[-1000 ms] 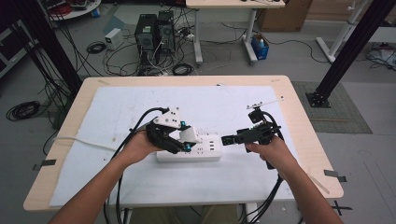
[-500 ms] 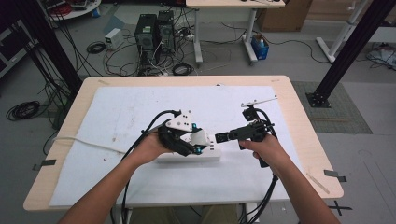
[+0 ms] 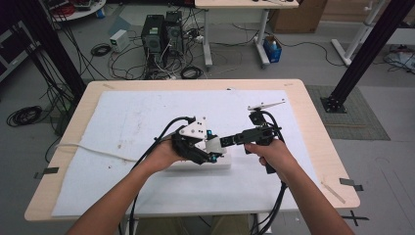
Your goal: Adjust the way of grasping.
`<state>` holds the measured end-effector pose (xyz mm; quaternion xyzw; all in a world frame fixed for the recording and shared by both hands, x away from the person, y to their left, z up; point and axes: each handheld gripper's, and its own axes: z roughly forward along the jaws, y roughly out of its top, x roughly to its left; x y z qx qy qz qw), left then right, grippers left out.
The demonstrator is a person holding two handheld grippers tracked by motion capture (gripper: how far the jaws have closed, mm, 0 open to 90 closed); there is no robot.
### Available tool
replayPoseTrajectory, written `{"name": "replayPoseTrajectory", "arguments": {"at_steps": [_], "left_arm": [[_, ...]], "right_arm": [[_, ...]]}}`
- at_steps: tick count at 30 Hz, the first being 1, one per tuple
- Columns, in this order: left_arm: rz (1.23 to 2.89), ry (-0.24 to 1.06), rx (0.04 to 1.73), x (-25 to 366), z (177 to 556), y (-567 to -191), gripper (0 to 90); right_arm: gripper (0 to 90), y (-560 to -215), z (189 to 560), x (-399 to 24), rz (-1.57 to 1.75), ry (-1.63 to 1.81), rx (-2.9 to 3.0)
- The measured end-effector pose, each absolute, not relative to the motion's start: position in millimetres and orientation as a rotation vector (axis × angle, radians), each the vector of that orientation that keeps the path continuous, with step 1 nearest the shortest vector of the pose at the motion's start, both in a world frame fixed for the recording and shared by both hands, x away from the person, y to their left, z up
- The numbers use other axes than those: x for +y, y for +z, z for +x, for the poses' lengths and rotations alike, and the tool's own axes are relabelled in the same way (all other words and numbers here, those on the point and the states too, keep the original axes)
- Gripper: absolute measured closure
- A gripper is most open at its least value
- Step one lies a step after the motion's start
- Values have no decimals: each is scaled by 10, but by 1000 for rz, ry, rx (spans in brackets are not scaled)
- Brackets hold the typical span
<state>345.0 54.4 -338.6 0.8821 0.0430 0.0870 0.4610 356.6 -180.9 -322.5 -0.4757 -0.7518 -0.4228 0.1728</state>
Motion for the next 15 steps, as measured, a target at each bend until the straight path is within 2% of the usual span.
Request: {"name": "replayPoseTrajectory", "arguments": {"at_steps": [8,11,12,15], "left_arm": [[2168,218,92,505,3455,-3395,426],[2166,222,91,498,3453,-3401,426],[2163,222,93,497,3452,-3402,426],[2157,226,89,491,3453,-3401,426]], "right_arm": [[52,-3246,3609,-1719,-1370,-1132,-2123],[106,-3258,3625,-1710,-1379,-1118,-2101],[184,-3259,3627,-1718,-1372,-1124,-2092],[191,-3269,3635,-1720,-1375,-1125,-2069]]}}
